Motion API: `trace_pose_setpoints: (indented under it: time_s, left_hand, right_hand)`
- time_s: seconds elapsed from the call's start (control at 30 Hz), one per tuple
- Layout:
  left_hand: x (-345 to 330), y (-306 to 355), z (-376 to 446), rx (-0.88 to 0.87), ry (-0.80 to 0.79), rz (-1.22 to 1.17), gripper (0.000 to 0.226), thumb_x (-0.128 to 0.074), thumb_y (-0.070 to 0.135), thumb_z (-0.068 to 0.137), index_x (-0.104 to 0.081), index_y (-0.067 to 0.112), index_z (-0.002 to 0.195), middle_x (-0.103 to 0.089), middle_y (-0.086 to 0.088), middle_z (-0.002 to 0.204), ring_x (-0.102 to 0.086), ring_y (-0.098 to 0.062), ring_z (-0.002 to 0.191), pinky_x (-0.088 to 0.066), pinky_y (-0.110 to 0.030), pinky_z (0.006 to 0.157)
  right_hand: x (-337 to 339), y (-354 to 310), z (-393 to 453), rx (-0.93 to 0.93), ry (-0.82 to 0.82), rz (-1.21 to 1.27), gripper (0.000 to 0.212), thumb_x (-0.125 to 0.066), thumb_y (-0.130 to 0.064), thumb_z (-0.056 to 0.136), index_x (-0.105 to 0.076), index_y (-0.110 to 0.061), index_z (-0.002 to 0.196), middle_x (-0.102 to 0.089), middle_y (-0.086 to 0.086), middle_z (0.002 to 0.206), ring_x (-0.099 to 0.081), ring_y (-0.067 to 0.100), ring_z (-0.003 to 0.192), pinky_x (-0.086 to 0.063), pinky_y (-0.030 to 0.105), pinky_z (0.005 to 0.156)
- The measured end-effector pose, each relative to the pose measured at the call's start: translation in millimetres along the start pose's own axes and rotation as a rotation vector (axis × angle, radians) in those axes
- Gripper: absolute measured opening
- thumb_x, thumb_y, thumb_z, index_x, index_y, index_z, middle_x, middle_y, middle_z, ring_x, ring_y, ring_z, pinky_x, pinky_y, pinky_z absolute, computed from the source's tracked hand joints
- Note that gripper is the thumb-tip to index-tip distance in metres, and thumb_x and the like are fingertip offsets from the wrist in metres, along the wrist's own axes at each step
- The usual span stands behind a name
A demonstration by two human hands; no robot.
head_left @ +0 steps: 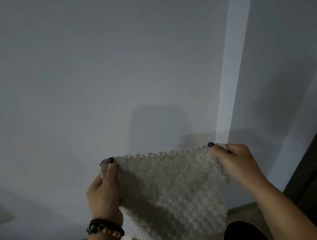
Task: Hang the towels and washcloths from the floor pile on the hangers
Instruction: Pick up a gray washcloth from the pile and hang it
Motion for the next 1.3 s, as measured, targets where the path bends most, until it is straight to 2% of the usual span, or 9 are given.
trace_pose_setpoints:
  time_s: [0.13,0.27,0.37,0.5,0.67,0.83,1.03,1.17,1.3]
  left_hand:
    - [-15,-7,-4,-0.033,-0.077,0.087,0.030,-0.067,0.032,0.087,-0.062,0.006,0.073,-0.058,-0.011,0.077,-0.055,-0.023,0.073,-0.047,-0.038,0.070]
    - [-35,-10,-21,-0.078,-0.178,0.109,0.032,-0.069,0.024,0.087,-0.066,-0.007,0.079,-0.062,-0.014,0.073,-0.056,-0.022,0.067,-0.050,-0.036,0.065]
    - [-44,-6,-29,-0.087,-0.235,0.081,0.029,-0.067,0.022,0.088,-0.066,-0.006,0.080,-0.063,-0.009,0.069,-0.058,-0.019,0.065,-0.051,-0.033,0.062]
    - [-57,7,-40,-0.109,-0.328,0.076,0.021,-0.058,0.013,0.093,-0.070,-0.001,0.083,-0.069,-0.010,0.075,-0.061,-0.024,0.072,-0.053,-0.038,0.070]
    - [-64,27,-56,-0.165,-0.452,0.056,0.022,-0.056,0.015,0.094,-0.075,0.004,0.092,-0.075,-0.012,0.091,-0.070,-0.022,0.082,-0.057,-0.032,0.075]
    - [-66,33,-67,-0.075,-0.574,-0.008,0.025,-0.053,0.013,0.094,-0.073,-0.002,0.097,-0.074,-0.017,0.091,-0.072,-0.022,0.076,-0.055,-0.023,0.061]
    - [-58,36,-68,-0.063,-0.595,0.000,0.029,-0.058,0.023,0.089,-0.074,0.002,0.101,-0.072,-0.023,0.097,-0.069,-0.036,0.089,-0.058,-0.039,0.078]
    - [-52,38,-68,-0.064,-0.639,0.024,0.028,-0.053,0.018,0.094,-0.073,0.000,0.099,-0.073,-0.020,0.096,-0.070,-0.027,0.083,-0.056,-0.027,0.069]
    - [-52,35,-71,-0.052,-0.691,0.034,0.031,-0.052,0.022,0.091,-0.075,0.002,0.095,-0.073,-0.019,0.099,-0.069,-0.029,0.091,-0.056,-0.034,0.080]
  right_hand:
    - [-13,5,-12,-0.051,-0.008,0.030,0.014,-0.057,-0.015,0.091,-0.064,-0.026,0.086,-0.057,-0.009,0.061,-0.051,0.010,0.053,-0.039,0.024,0.054]
    - [-25,-18,-29,-0.040,-0.131,0.161,0.026,-0.046,-0.003,0.092,-0.064,-0.021,0.092,-0.047,0.004,0.051,-0.042,0.015,0.043,-0.037,0.020,0.041]
    - [-33,-47,-41,0.005,-0.283,0.209,0.029,-0.044,0.003,0.091,-0.068,-0.014,0.087,-0.062,0.022,0.084,-0.063,0.027,0.069,-0.055,0.030,0.053]
    - [-48,-66,-56,0.074,-0.548,0.148,0.042,-0.042,0.006,0.092,-0.058,-0.027,0.113,-0.069,-0.001,0.110,-0.070,0.011,0.090,-0.056,0.028,0.066]
    - [-38,-94,-63,0.360,-0.408,-0.070,0.020,-0.054,-0.010,0.094,-0.069,-0.024,0.092,-0.070,-0.010,0.080,-0.067,0.005,0.073,-0.054,0.020,0.068]
    - [-41,-116,-66,0.633,-0.253,-0.222,0.013,-0.057,-0.036,0.084,-0.062,-0.025,0.078,-0.054,-0.014,0.093,-0.054,0.004,0.095,-0.041,0.008,0.078]
    - [-51,-116,-70,0.518,-0.353,0.020,0.012,-0.068,-0.010,0.086,-0.068,-0.020,0.078,-0.065,-0.012,0.072,-0.063,0.004,0.071,-0.049,0.015,0.059]
    - [-53,-112,-66,0.467,-0.303,0.042,0.010,-0.072,-0.012,0.082,-0.068,-0.020,0.081,-0.068,-0.008,0.075,-0.066,0.006,0.071,-0.053,0.020,0.061]
    - [-53,-112,-64,0.444,-0.275,0.012,0.012,-0.075,-0.014,0.080,-0.066,-0.022,0.078,-0.068,-0.006,0.074,-0.065,0.007,0.071,-0.052,0.021,0.062]
Point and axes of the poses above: each hand's wrist, its own z-axis towards the middle knuckle, its own x-axis out of the back of the hand, y = z × x, the point moved 8 cm from there along z, towards the middle knuckle
